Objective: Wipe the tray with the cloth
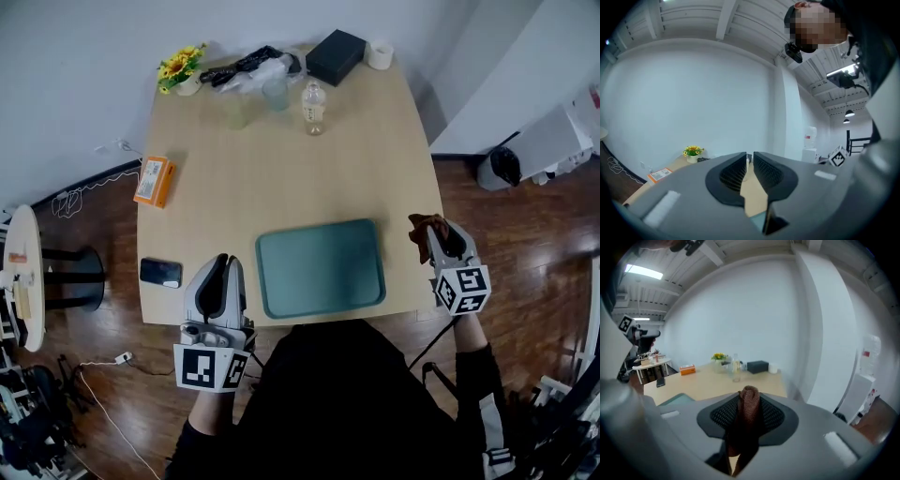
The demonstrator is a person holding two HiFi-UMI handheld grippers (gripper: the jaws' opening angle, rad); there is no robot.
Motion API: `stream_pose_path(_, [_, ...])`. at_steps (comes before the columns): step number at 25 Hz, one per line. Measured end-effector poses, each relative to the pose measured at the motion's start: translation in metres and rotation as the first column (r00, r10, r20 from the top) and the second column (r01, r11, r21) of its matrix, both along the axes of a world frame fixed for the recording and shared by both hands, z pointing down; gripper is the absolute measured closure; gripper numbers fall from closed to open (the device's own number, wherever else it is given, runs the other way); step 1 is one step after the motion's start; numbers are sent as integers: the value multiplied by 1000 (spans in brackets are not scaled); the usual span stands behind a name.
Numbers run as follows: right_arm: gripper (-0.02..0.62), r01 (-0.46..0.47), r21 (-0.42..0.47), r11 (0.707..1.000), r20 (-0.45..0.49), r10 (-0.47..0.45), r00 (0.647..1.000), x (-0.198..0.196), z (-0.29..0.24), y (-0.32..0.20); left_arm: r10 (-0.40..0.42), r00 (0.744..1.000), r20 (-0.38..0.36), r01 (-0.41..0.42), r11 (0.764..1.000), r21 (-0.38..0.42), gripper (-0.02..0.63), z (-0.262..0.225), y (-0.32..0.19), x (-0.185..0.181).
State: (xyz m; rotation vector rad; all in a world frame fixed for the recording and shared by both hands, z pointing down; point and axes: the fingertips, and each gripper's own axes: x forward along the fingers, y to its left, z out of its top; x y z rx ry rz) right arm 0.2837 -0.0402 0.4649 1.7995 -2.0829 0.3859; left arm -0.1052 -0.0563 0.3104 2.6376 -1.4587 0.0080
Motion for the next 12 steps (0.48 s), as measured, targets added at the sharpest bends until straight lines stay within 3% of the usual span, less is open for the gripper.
stream_pose_path(3, [479, 15, -225, 974, 35, -7, 999, -6, 100, 1, 15, 1000, -2, -15, 1000, -7, 578, 0, 1, 5])
stream_pose_path(6, [473, 16, -352, 936, 40, -2, 999, -11, 166, 9, 26, 999, -27, -27, 999, -29, 578, 2, 1, 7])
stream_pose_path(9, [451, 5, -353, 936, 60, 17, 998, -13, 183, 9, 17, 999, -36, -18, 999, -38, 578, 4, 2, 4])
stream_pose_path(12, [370, 5, -296, 955, 94, 23, 995, -18, 147, 3, 17, 1000, -9, -17, 999, -34, 578, 5, 2, 5])
